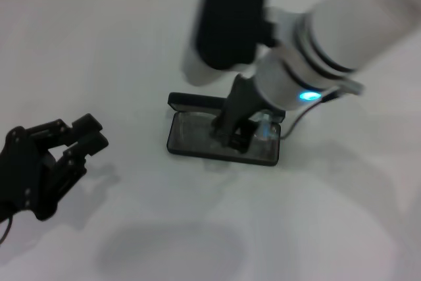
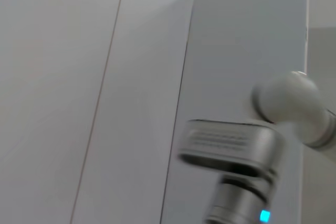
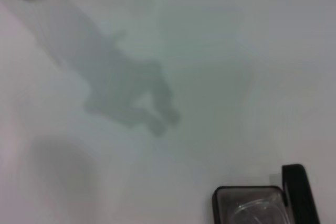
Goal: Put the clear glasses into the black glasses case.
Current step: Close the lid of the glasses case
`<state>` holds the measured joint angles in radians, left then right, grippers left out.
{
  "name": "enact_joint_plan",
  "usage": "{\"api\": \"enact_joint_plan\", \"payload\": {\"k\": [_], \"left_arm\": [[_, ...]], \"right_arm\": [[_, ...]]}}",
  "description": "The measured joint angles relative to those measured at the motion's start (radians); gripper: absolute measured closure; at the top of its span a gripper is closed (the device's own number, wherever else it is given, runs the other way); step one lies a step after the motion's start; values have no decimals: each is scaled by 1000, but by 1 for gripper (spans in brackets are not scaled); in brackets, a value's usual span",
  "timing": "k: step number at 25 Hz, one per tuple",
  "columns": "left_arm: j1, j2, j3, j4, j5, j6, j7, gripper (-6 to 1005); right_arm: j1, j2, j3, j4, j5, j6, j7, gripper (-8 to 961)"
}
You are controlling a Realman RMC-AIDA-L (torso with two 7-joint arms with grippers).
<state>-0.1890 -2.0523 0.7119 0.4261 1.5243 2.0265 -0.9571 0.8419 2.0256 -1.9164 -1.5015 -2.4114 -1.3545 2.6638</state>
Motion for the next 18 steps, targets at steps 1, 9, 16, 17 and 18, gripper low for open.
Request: {"api": "enact_joint_plan", "payload": {"k": [1, 9, 16, 17, 18], "left_arm": [[-3, 0, 0, 2, -9, 0, -10, 804], [-73, 6, 3, 8, -44, 1, -70, 802], [-146, 12, 0, 45, -53, -5, -210, 799], [-163, 8, -1, 55, -52, -10, -228, 799], [-184, 5, 0, 66, -53, -17, -245, 799]], "right_arm": [[-56, -1, 8, -70, -13, 0, -9, 852], [-510, -5, 163, -415, 89, 62, -228, 854], [-652, -11, 378, -293, 552, -82, -690, 851], [-675, -12, 433, -273, 619, -123, -752, 850], [-691, -13, 475, -258, 661, -150, -789, 850]]}}
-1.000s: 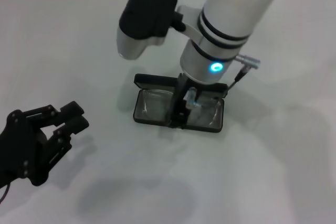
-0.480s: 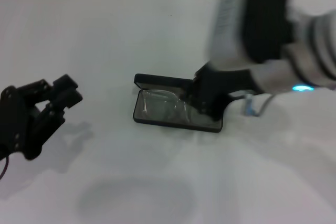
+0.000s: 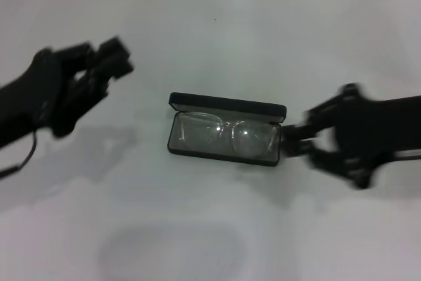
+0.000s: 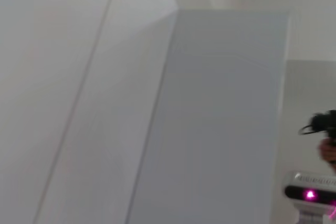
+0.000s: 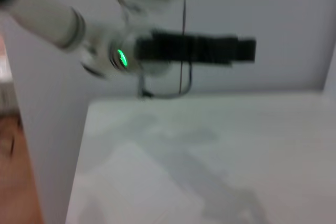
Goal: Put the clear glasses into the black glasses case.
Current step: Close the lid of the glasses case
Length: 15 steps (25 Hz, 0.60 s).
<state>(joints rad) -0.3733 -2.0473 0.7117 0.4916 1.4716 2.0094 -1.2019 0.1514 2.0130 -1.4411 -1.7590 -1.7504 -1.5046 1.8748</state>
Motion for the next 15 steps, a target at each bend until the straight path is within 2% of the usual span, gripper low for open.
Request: {"api": "enact_joint_plan", "payload": {"k": [4, 6, 7, 9, 11, 13, 15], "left_arm": [[-99, -1, 8, 19, 19, -54, -59, 800], [-147, -1, 17, 28, 48, -90, -83, 795], [-174, -1, 19, 33, 67, -118, -100, 792], [-210, -3, 20, 36, 98, -165, -129, 786], [-238, -5, 20, 37, 133, -211, -157, 781], [-261, -9, 20, 37, 176, -262, -177, 776], [-275, -18, 22, 36, 220, -306, -182, 770]], "right_arm": [[-21, 0, 286, 172, 178, -203, -137, 851], [-13, 0, 465, 315, 247, -333, -223, 851], [-6, 0, 531, 375, 264, -372, -252, 851], [18, 0, 733, 541, 291, -453, -309, 850], [41, -8, 892, 657, 273, -481, -324, 849], [52, -24, 979, 707, 232, -489, -327, 848], [50, -31, 1007, 715, 193, -486, -341, 848]]}}
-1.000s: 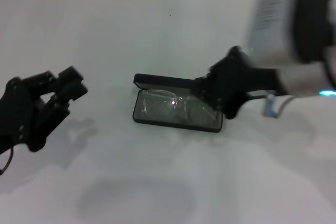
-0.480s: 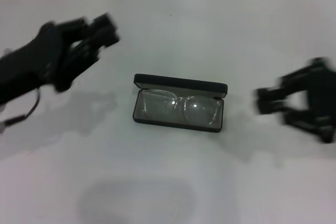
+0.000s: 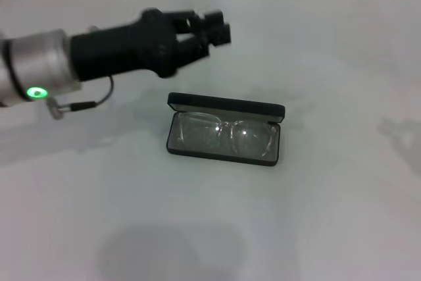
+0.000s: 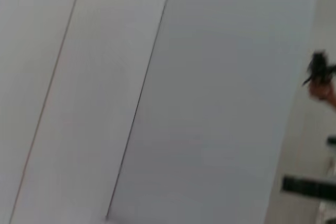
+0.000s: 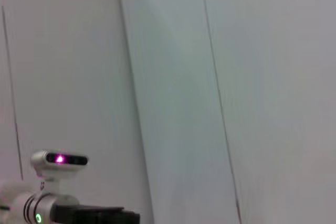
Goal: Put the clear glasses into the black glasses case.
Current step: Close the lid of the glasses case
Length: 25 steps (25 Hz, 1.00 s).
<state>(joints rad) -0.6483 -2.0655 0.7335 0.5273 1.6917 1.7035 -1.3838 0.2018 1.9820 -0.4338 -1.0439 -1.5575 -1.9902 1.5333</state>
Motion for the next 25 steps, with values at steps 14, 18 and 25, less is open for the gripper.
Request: {"api": "enact_joint_plan", "payload": {"k": [14, 18, 25], "left_arm": [[-110, -24, 185, -117, 129, -414, 7, 727], [-108, -24, 204, -129, 130, -445, 7, 732], [-99, -24, 222, -141, 131, -449, 23, 739]], "right_arm": [[25, 5, 17, 157, -19, 80, -170, 853], [35, 3, 16, 174, -32, 97, -181, 854], [50, 6, 16, 182, -44, 121, -183, 855]]}}
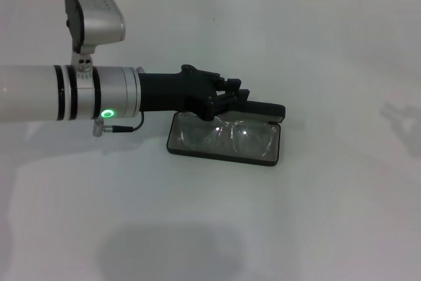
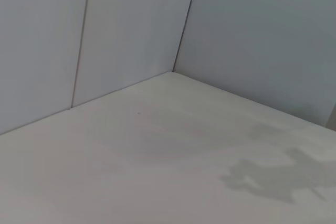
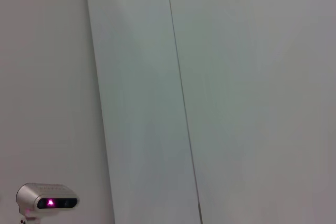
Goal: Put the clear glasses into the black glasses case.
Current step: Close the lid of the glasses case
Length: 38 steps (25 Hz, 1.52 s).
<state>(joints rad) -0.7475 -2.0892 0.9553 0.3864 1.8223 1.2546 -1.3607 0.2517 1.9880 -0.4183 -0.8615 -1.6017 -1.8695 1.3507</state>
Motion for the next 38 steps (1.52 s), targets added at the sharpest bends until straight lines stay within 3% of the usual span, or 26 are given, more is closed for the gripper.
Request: {"api": "enact_joint_plan", "payload": {"k": [21, 38], "left_arm": [[0, 4, 2, -48, 1, -24, 33, 741], [51, -6, 28, -67, -9, -17, 76, 742]], "right_arm": [[31, 1, -9, 62, -3, 6, -22, 857], [53, 8, -20, 62, -3, 10, -22, 853]]}}
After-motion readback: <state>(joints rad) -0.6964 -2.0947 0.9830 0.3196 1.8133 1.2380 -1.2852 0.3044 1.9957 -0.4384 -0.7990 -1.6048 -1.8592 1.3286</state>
